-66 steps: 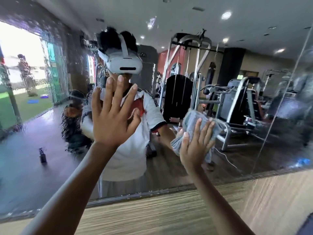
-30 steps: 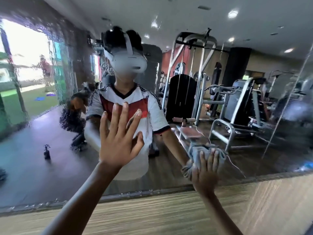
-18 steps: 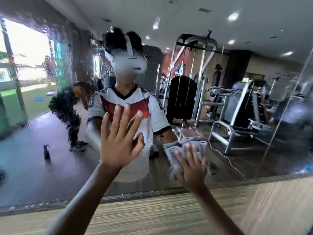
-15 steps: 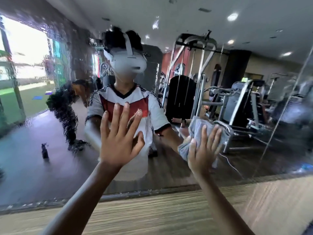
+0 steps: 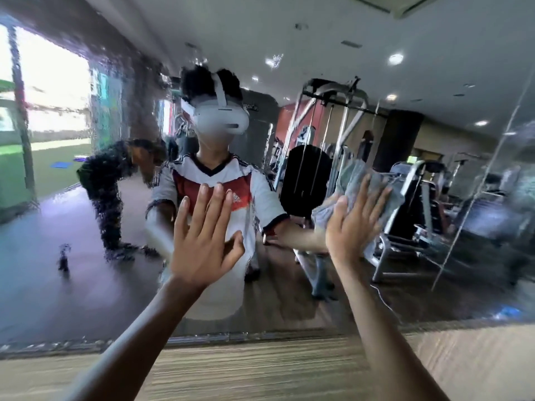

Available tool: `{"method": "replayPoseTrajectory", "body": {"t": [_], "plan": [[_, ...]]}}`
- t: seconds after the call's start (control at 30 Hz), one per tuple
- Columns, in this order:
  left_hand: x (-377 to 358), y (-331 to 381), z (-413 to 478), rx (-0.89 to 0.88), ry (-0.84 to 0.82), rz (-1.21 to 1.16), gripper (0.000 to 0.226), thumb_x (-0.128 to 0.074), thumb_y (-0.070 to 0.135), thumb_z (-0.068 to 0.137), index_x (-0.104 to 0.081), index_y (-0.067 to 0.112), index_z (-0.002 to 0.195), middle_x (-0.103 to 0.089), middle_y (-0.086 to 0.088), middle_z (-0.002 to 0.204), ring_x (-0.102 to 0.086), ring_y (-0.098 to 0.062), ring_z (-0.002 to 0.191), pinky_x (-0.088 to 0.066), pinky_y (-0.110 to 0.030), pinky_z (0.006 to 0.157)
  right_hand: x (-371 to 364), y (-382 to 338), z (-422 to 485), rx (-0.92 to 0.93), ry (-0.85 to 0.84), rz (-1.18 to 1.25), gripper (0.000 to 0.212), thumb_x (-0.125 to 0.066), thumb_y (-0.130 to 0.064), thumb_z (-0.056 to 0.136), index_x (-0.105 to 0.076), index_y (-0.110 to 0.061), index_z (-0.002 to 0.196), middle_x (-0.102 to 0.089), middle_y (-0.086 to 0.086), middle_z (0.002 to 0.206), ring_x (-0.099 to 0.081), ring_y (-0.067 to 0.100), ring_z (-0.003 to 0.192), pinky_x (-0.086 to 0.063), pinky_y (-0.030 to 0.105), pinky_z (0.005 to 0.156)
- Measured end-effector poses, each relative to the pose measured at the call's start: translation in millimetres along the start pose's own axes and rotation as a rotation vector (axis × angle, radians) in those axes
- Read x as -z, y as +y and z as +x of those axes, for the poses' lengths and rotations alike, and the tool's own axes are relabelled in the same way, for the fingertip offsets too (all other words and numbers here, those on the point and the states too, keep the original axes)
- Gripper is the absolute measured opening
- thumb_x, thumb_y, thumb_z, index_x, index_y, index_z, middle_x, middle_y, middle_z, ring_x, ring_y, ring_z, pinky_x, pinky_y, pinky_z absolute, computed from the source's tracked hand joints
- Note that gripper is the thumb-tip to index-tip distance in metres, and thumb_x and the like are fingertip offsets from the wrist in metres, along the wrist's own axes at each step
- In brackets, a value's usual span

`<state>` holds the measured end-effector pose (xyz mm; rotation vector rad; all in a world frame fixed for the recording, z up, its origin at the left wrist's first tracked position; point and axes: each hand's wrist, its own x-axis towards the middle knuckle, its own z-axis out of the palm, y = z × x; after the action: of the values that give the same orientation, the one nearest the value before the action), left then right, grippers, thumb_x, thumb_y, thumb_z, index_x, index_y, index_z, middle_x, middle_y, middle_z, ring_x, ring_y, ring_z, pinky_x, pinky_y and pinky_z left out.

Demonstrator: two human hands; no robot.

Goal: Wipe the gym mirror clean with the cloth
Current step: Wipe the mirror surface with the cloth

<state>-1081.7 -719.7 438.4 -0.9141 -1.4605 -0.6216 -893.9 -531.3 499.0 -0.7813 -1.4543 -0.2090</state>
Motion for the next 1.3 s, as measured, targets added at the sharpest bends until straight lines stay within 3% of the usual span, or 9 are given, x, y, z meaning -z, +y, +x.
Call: {"method": "replayPoseTrajectory", "body": {"t": [0.1,0.3,0.53,0.67,0.8,0.93,1.0,1.2,1.3], "plan": [[1.3,-0.8,0.5,0.018,0.006,-0.03,0.071,-0.049,0.045,0.094,-0.038,0.005,0.153,-0.035,-0.015,0.16,-0.027,-0.031,0.151,-0.025,-0.053,0.119,-3.4,-45.2,27.5,0.069,0.009,-0.033,0.059,-0.015,-0.047,0.106,-0.02,-0.017,0.157,-0.02,0.013,0.163,-0.017,0.031,0.151,-0.012,0.065,0.118],[10.7,-9.8,29.7,0.035,0.025,-0.013,0.067,-0.046,0.048,0.091,-0.05,0.009,0.146,-0.05,-0.016,0.148,-0.038,-0.03,0.139,-0.022,-0.048,0.112,8.2,6.7,-37.7,0.791,-0.182,-0.147,0.072,-0.042,-0.033,0.094,-0.012,-0.03,0.159,-0.01,0.002,0.167,-0.016,0.024,0.152,-0.012,0.057,0.121],[18.7,-20.5,129.8,0.092,0.013,-0.047,0.07,-0.038,0.049,0.094,-0.042,0.01,0.151,-0.033,-0.018,0.16,-0.022,-0.029,0.149,-0.01,-0.049,0.115,4.0,-31.3,70.2,0.179,0.014,-0.063,0.058,-0.026,-0.039,0.102,-0.012,-0.022,0.157,-0.015,0.006,0.164,-0.006,0.02,0.152,-0.014,0.06,0.119],[12.0,-11.7,137.9,0.091,0.006,-0.02,0.07,-0.035,0.051,0.097,-0.036,0.012,0.155,-0.023,-0.017,0.164,-0.017,-0.029,0.153,-0.006,-0.049,0.121,-2.5,-72.4,50.7,0.445,-0.026,-0.058,0.055,-0.023,-0.042,0.104,-0.013,-0.025,0.156,-0.013,0.005,0.163,-0.011,0.022,0.151,0.004,0.05,0.123],[12.7,-26.8,128.5,-0.033,0.036,-0.011,0.068,-0.035,0.05,0.099,-0.032,0.015,0.157,-0.019,-0.015,0.165,-0.013,-0.028,0.154,-0.002,-0.047,0.124,8.1,-22.2,28.8,0.683,-0.108,-0.079,0.056,-0.028,-0.033,0.104,-0.013,-0.029,0.157,-0.022,0.007,0.163,-0.017,0.027,0.151,-0.018,0.063,0.118],[12.8,-22.4,129.0,-0.03,0.022,0.009,0.069,-0.035,0.049,0.098,-0.033,0.012,0.156,-0.017,-0.018,0.165,-0.01,-0.03,0.154,-0.008,-0.052,0.123,8.2,-26.2,95.6,-0.003,0.023,0.071,0.056,-0.022,-0.037,0.1,-0.014,-0.028,0.155,-0.015,0.003,0.163,-0.013,0.026,0.152,-0.016,0.064,0.117],[13.0,-18.7,129.5,-0.013,0.022,0.002,0.07,-0.036,0.049,0.098,-0.035,0.011,0.155,-0.02,-0.019,0.164,-0.013,-0.032,0.154,-0.011,-0.054,0.122,4.4,-58.2,125.1,-0.096,0.02,0.08,0.058,-0.015,-0.044,0.099,-0.014,-0.026,0.155,-0.011,0.002,0.164,-0.008,0.026,0.153,-0.009,0.062,0.119],[23.1,-27.8,143.1,-0.013,0.047,-0.06,0.062,-0.041,0.045,0.092,-0.053,0.016,0.145,-0.047,-0.019,0.15,-0.035,-0.032,0.141,-0.012,-0.044,0.116,1.2,-67.7,78.3,0.744,-0.083,-0.127,0.055,-0.021,-0.042,0.105,-0.016,-0.022,0.157,-0.009,0.005,0.165,-0.012,0.025,0.152,-0.003,0.053,0.123],[29.7,-44.3,164.3,-0.059,0.056,-0.043,0.056,-0.04,0.045,0.092,-0.054,0.018,0.14,-0.053,-0.022,0.14,-0.04,-0.036,0.132,-0.023,-0.051,0.106,8.7,-16.9,68.2,0.739,-0.062,-0.118,0.053,-0.018,-0.037,0.106,-0.022,-0.019,0.156,-0.01,0.004,0.167,-0.014,0.026,0.152,-0.018,0.06,0.118]]}}
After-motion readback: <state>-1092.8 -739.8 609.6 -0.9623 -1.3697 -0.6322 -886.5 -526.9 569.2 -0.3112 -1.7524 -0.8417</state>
